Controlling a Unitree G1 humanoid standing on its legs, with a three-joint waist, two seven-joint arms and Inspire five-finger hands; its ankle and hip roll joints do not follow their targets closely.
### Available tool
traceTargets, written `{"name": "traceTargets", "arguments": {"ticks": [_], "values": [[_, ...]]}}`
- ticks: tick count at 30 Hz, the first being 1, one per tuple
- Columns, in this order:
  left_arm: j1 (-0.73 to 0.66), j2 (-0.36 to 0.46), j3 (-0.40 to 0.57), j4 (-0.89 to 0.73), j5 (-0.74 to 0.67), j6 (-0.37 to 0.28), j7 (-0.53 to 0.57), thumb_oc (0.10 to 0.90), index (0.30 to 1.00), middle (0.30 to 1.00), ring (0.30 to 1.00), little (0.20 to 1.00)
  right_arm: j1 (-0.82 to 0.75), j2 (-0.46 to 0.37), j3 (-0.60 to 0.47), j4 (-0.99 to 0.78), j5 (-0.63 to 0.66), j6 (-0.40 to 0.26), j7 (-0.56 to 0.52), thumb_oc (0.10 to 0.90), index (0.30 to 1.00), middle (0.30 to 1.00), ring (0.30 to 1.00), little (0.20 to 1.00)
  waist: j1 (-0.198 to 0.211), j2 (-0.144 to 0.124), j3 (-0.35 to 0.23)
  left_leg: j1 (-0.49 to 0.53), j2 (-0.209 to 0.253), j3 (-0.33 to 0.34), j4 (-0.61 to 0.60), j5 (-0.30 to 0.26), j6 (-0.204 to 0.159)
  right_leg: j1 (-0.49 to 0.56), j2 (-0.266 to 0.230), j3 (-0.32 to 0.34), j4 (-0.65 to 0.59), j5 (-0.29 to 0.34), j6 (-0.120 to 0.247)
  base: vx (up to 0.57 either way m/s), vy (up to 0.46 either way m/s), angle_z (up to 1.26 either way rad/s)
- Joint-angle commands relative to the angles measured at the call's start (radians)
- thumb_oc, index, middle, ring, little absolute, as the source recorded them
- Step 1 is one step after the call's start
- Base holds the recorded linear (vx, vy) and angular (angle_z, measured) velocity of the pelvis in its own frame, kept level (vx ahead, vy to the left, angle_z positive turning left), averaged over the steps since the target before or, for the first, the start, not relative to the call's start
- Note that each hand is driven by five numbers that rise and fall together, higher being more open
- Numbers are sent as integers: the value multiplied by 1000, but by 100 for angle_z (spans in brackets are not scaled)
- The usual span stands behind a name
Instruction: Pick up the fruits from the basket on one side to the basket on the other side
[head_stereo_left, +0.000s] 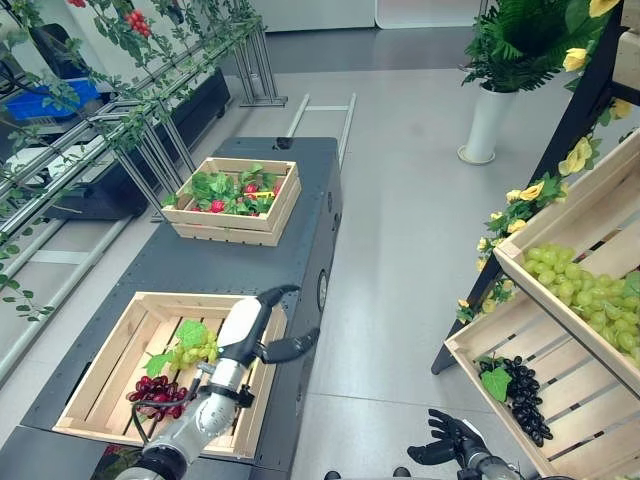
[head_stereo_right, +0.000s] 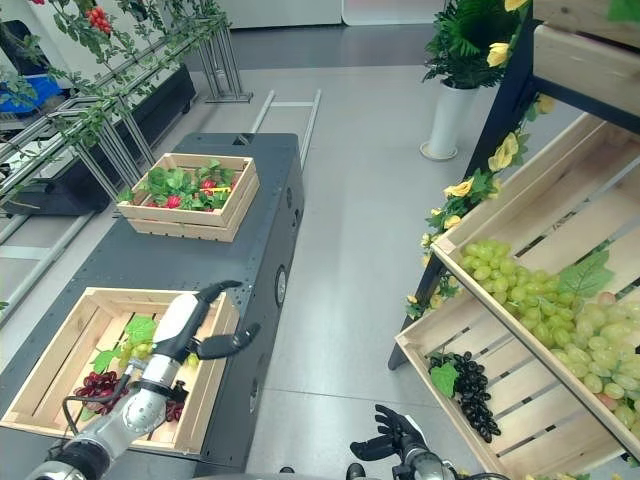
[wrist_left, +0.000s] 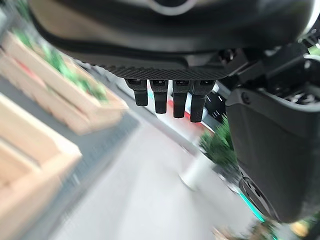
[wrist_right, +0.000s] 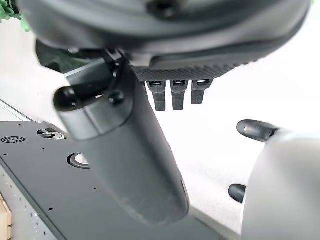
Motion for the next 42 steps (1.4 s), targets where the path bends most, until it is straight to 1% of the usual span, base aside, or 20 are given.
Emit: {"name": "traceTargets", "arguments": {"ticks": [1, 4, 5, 7, 9, 12, 13, 17, 21, 25, 26, 29, 30, 31, 34, 36, 37, 41, 42], "values": [[-168, 80, 106, -20, -99, 20, 34, 800, 900, 900, 900, 900, -50, -6, 6, -21, 51, -76, -33, 800, 900, 900, 900, 900, 5, -20, 34, -22, -76, -30, 9, -68, 24, 14, -25, -14, 32, -52, 9, 26, 48, 14], [-177, 152, 146, -15, -85, 41, 6, 800, 900, 900, 900, 900, -32, -9, 0, -31, 59, -88, -41, 800, 900, 900, 900, 900, 9, -16, 46, -39, -76, -34, 9, -60, 22, 0, -28, -25, 35, -50, 11, 33, 40, 16], [-194, 183, 149, -4, -83, 52, -1, 800, 900, 900, 900, 900, -36, -14, 4, -40, 67, -92, -45, 800, 900, 900, 900, 900, 11, -15, 59, -54, -76, -37, 9, -54, 20, -15, -29, -31, 38, -47, 11, -14, 30, 16], [-205, 201, 150, 6, -79, 55, -5, 800, 900, 900, 900, 900, -40, -18, 5, -42, 70, -95, -46, 800, 900, 900, 900, 900, 12, -13, 67, -62, -76, -40, 9, -50, 19, -24, -29, -34, 41, -46, 10, -34, 26, 15], [-226, 222, 143, 30, -26, 82, 3, 800, 900, 900, 900, 900, -51, -25, 10, -50, 73, -102, -45, 800, 900, 900, 900, 900, 14, -11, 83, -77, -78, -45, 9, -45, 18, -40, -28, -39, 46, -46, 9, -37, 36, 12], [-246, 251, 130, 72, 2, 92, 17, 800, 900, 900, 900, 900, -60, -34, 16, -63, 75, -104, -45, 800, 900, 900, 900, 900, 14, -7, 98, -86, -78, -49, 9, -39, 17, -52, -30, -47, 56, -49, 9, -16, 38, 12], [-254, 256, 129, 97, 6, 106, 15, 800, 900, 900, 900, 900, -64, -37, 21, -68, 78, -106, -46, 800, 900, 900, 900, 900, 15, -6, 104, -90, -78, -50, 9, -37, 17, -59, -32, -52, 65, -52, 8, -7, 47, 12], [-270, 273, 114, 162, 40, 126, 13, 800, 900, 900, 900, 900, -73, -44, 31, -85, 86, -110, -49, 800, 900, 900, 900, 900, 19, -5, 126, -95, -77, -52, 9, -28, 18, -73, -36, -66, 91, -61, 7, 6, 40, 8], [-270, 262, 115, 213, 48, 144, 19, 800, 900, 900, 900, 900, -83, -49, 32, -96, 97, -116, -47, 800, 900, 900, 900, 900, 21, -8, 149, -114, -79, -52, 47, -35, 19, -92, -44, -73, 130, -73, 4, -4, 63, 4], [-296, 262, 116, 236, 54, 173, 82, 800, 900, 900, 900, 900, -114, -73, 42, -123, 109, -105, -48, 800, 900, 900, 900, 900, 23, -17, 201, -182, -84, -38, 163, -59, 19, -144, -58, -86, 224, -103, -8, -87, 97, 8], [-328, 277, 107, 242, 63, 182, 103, 800, 900, 900, 900, 900, -134, -85, 44, -135, 130, -106, -45, 800, 900, 900, 900, 900, 25, -23, 234, -225, -89, -34, 228, -71, 19, -182, -62, -88, 287, -121, -14, -168, 69, 11], [-378, 307, 87, 236, 84, 205, 142, 800, 900, 900, 900, 900, -168, -94, 52, -154, 170, -119, -40, 800, 900, 900, 900, 900, 34, -36, 286, -311, -92, -7, 359, -108, 23, -271, -74, -96, 429, -162, -23, -187, 44, 19], [-420, 322, 68, 239, 94, 215, 147, 800, 900, 900, 900, 900, -189, -93, 62, -165, 180, -122, -50, 800, 900, 900, 900, 900, 40, -46, 313, -369, -87, 10, 440, -135, 21, -323, -79, -99, 509, -189, -29, -175, 15, 8], [-444, 330, 52, 243, 106, 223, 142, 800, 900, 900, 900, 900, -199, -94, 67, -166, 186, -123, -58, 800, 900, 900, 900, 900, 43, -50, 324, -400, -83, 19, 483, -150, 19, -348, -83, -97, 547, -202, -33, -140, 12, 4], [-488, 340, 9, 244, 121, 248, 118, 800, 900, 900, 900, 900, -218, -97, 65, -161, 197, -123, -62, 800, 900, 900, 900, 900, 45, -53, 337, -457, -82, 23, 553, -178, 13, -393, -85, -89, 607, -226, -40, -62, 22, 7], [-501, 343, -6, 246, 110, 256, 101, 800, 900, 900, 900, 900, -225, -101, 66, -166, 195, -122, -65, 800, 900, 900, 900, 900, 43, -53, 345, -476, -82, 27, 580, -189, 13, -408, -84, -85, 628, -235, -43, -62, 63, 5], [-514, 353, -32, 234, 115, 274, 67, 800, 900, 900, 900, 900, -236, -120, 61, -184, 197, -127, -66, 800, 900, 900, 900, 900, 40, -50, 367, -530, -80, 40, 640, -206, 14, -458, -86, -79, 688, -251, -51, -83, 76, 2], [-499, 368, -29, 224, 90, 294, 39, 800, 900, 900, 900, 900, -246, -143, 54, -207, 190, -113, -68, 800, 900, 900, 900, 900, 41, -48, 388, -595, -71, 56, 705, -221, 12, -520, -87, -78, 757, -271, -59, -89, 69, -4], [-492, 374, -24, 224, 88, 306, 28, 800, 900, 900, 900, 900, -248, -158, 50, -220, 184, -106, -67, 800, 900, 900, 900, 900, 40, -47, 404, -628, -69, 60, 740, -226, 8, -548, -89, -77, 790, -278, -62, -81, 55, -4]]}}
